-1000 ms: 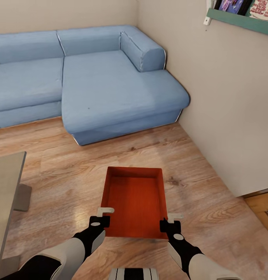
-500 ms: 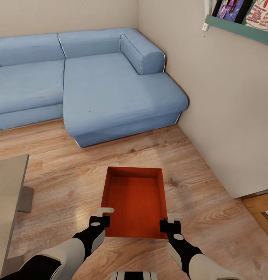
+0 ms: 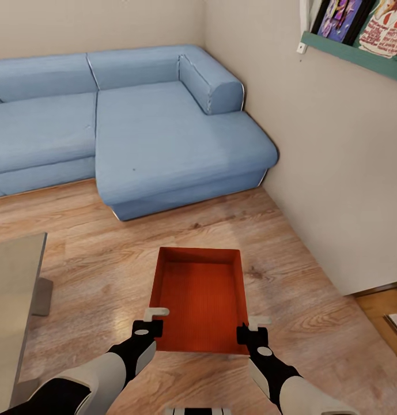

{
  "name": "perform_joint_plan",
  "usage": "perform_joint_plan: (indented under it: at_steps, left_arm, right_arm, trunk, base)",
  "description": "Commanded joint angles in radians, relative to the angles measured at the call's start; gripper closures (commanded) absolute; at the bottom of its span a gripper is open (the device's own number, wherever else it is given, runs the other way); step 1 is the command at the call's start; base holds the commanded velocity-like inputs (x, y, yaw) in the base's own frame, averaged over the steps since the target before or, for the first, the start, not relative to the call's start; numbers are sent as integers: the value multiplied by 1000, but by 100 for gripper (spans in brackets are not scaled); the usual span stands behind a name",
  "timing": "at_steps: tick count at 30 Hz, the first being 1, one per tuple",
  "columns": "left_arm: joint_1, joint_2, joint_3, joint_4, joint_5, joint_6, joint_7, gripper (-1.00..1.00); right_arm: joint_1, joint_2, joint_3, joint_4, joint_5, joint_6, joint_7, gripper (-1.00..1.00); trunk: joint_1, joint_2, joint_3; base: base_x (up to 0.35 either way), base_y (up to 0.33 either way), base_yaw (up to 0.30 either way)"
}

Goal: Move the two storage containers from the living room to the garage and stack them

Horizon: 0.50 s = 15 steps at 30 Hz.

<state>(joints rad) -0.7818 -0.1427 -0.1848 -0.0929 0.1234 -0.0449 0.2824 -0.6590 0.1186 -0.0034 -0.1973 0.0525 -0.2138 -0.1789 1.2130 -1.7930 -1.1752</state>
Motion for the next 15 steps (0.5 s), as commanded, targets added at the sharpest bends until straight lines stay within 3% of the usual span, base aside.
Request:
perform_joint_plan:
  at_steps: [1, 15]
  left_arm:
    - [-1, 2, 1, 1, 4, -4, 11, 100]
    - [-1, 3, 1, 1, 5, -4, 11, 100]
  right_arm:
    - [-1, 0, -16, 1, 2, -4, -10, 100]
    - [-1, 1, -17, 2, -2, -6, -10, 100]
  trunk:
    - [-4, 7, 3]
    - [-58, 105, 47]
  base:
    - [0, 0, 0]
    - [0, 0, 0]
